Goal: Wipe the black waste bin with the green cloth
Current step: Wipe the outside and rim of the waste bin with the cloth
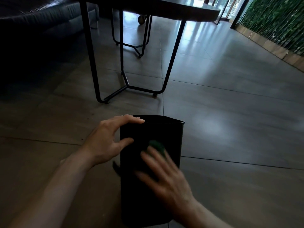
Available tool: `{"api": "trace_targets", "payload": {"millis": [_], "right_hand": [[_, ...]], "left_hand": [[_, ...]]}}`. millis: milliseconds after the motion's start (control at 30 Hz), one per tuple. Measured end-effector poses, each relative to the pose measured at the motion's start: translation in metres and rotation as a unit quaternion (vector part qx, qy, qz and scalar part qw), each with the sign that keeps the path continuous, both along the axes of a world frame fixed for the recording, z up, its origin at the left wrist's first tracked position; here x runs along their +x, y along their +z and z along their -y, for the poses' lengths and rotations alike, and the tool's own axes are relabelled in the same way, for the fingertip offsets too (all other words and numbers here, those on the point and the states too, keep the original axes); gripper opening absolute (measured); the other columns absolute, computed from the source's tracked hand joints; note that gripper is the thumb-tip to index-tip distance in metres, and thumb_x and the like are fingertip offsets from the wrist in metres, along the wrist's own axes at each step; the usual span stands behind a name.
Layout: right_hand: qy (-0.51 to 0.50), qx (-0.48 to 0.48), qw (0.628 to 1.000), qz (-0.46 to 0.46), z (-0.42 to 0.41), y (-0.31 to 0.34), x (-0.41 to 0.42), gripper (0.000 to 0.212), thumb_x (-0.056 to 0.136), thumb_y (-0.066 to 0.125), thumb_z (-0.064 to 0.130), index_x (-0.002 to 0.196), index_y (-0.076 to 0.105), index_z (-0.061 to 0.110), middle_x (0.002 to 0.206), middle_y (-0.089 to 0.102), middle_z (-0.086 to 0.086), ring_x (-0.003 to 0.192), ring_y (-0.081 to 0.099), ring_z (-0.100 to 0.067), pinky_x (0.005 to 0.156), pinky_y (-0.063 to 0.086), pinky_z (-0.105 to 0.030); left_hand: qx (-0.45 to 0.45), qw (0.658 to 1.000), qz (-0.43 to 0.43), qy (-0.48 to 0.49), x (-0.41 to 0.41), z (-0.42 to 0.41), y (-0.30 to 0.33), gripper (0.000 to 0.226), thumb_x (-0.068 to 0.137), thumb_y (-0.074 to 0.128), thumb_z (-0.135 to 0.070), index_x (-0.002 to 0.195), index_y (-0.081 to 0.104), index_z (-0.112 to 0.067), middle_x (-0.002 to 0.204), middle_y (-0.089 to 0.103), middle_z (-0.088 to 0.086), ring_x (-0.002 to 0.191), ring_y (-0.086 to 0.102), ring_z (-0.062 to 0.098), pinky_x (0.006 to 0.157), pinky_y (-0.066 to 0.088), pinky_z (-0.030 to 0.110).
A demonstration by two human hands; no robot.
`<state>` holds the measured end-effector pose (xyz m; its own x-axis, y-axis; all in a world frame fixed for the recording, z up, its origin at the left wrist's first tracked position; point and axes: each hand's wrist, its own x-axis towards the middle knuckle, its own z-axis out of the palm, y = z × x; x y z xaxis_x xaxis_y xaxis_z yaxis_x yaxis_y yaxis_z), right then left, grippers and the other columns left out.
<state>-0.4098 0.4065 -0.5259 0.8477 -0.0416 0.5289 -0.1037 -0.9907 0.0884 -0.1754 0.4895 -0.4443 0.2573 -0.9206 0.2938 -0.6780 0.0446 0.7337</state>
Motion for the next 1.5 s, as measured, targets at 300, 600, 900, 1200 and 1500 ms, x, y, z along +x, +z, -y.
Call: {"api": "trace_targets", "payload": {"millis": [300, 600, 900, 1200, 1500], "right_hand": [[0.022, -0.035, 0.997, -0.066, 0.022, 0.002, -0.042, 0.03, 0.109, 0.047, 0.02, 0.135, 0.06, 0.027, 0.154, 0.048, -0.014, 0.15, 0.034, -0.035, 0.12, 0.033, -0.054], [0.018, -0.003, 0.999, -0.044, 0.007, -0.012, -0.035, 0.024, 0.108, 0.05, 0.021, 0.13, 0.06, 0.021, 0.152, 0.046, -0.019, 0.15, 0.032, -0.039, 0.115, 0.037, -0.06], [0.02, -0.186, 0.968, -0.169, -0.015, -0.05, -0.068, 0.041, 0.112, 0.017, 0.015, 0.128, 0.053, 0.024, 0.148, 0.044, 0.003, 0.157, 0.009, -0.027, 0.129, 0.003, -0.046], [-0.135, 0.084, 0.987, 0.001, 0.019, -0.012, -0.081, 0.026, 0.093, 0.062, 0.002, 0.107, 0.076, 0.018, 0.14, 0.059, -0.021, 0.137, 0.05, -0.043, 0.103, 0.05, -0.056], [-0.336, 0.469, 0.791, 0.203, 0.085, 0.073, -0.074, 0.03, 0.095, 0.059, 0.006, 0.098, 0.068, 0.034, 0.089, 0.07, 0.005, 0.08, 0.068, -0.014, 0.066, 0.054, -0.026]], "left_hand": [[0.004, 1.0, -0.008, -0.007, -0.002, 0.0, 0.003, 0.061, 0.077, 0.081, -0.005, 0.123, 0.064, -0.041, 0.129, 0.064, -0.025, 0.129, 0.05, -0.01, 0.106, 0.032, 0.005], [0.005, 1.0, -0.012, 0.011, -0.003, 0.001, 0.003, 0.062, 0.077, 0.082, -0.004, 0.121, 0.063, -0.044, 0.127, 0.064, -0.029, 0.125, 0.05, -0.015, 0.099, 0.031, -0.002], [0.002, 1.0, -0.02, -0.003, -0.006, 0.002, 0.003, 0.062, 0.075, 0.081, 0.001, 0.12, 0.064, -0.04, 0.132, 0.064, -0.023, 0.129, 0.051, -0.009, 0.108, 0.033, 0.007], [0.007, 0.999, -0.05, 0.018, 0.002, -0.007, 0.007, 0.058, 0.075, 0.081, 0.004, 0.118, 0.063, -0.03, 0.132, 0.064, -0.02, 0.129, 0.054, -0.004, 0.115, 0.039, 0.03], [0.022, 0.999, -0.048, -0.006, 0.006, -0.011, 0.01, 0.061, 0.075, 0.079, 0.008, 0.113, 0.062, -0.037, 0.141, 0.058, -0.021, 0.137, 0.047, -0.002, 0.12, 0.034, 0.041]]}}
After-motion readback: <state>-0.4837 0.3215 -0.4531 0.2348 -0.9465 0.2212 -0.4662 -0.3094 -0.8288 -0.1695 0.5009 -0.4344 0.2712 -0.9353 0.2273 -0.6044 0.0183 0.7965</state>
